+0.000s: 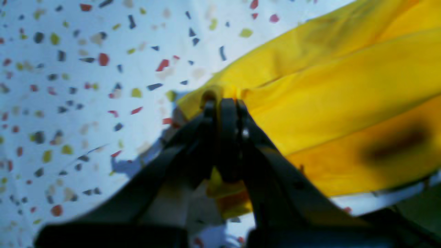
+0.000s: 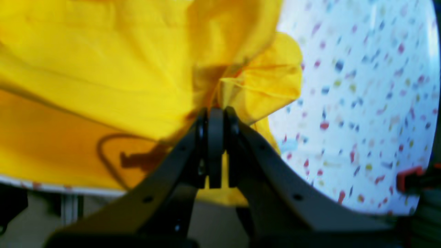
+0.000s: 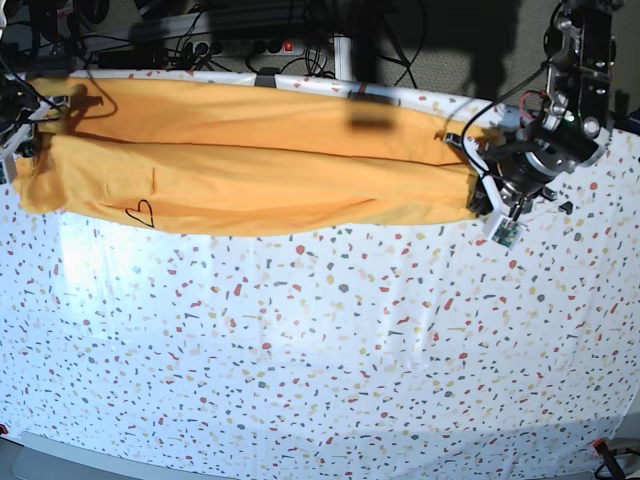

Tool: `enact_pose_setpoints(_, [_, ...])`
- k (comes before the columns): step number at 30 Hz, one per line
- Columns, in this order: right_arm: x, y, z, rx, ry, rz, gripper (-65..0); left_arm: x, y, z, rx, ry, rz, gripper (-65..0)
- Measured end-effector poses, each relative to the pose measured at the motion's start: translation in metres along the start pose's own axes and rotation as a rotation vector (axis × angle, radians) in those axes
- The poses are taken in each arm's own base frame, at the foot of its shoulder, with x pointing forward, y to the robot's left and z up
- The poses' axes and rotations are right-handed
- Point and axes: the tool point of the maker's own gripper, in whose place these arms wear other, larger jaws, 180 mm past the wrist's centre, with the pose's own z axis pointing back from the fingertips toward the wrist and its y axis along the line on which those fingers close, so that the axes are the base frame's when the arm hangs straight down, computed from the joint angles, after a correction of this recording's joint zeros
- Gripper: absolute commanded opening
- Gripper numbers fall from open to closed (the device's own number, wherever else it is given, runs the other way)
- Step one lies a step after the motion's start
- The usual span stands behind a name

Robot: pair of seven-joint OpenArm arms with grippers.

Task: Fold the T-shirt properly
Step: 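Fold the held edge over again toward the collar with both grippers, then open both grippers and lift them off the folded strip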

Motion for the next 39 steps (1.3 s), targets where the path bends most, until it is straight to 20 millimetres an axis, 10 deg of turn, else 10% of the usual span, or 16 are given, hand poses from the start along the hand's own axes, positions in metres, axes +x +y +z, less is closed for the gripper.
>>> enact_pose_setpoints(14, [-0.015, 0.003, 0.001, 0.01, 0.068, -0.002, -65.0, -0.003, 0.009, 0.0, 0.048, 0.018, -0.043, -65.0])
enact_pose_setpoints(17, [-0.018, 0.002, 0.001, 0.009, 0.082, -0.001, -43.9, -0.003, 0.009, 0.0, 0.051, 0.019, -0.045, -65.0])
enact_pose_setpoints(22, [-0.019, 0.002, 0.002, 0.006, 0.087, 0.001, -32.3, -0.004, 0.012, 0.001, 0.065, 0.025, -0.051, -37.4])
enact_pose_setpoints(31, [-0.017, -0.003, 0.001, -0.021, 0.081, -0.033, -32.3, -0.009, 0.019, 0.001, 0.107, 0.054, -0.084, -35.7])
enact_pose_setpoints(39, [0.063, 0.019, 0.002, 0.163, -0.22, -0.206, -32.4, 0.006, 0.06, 0.011, 0.339, -0.018, -0.085, -35.8])
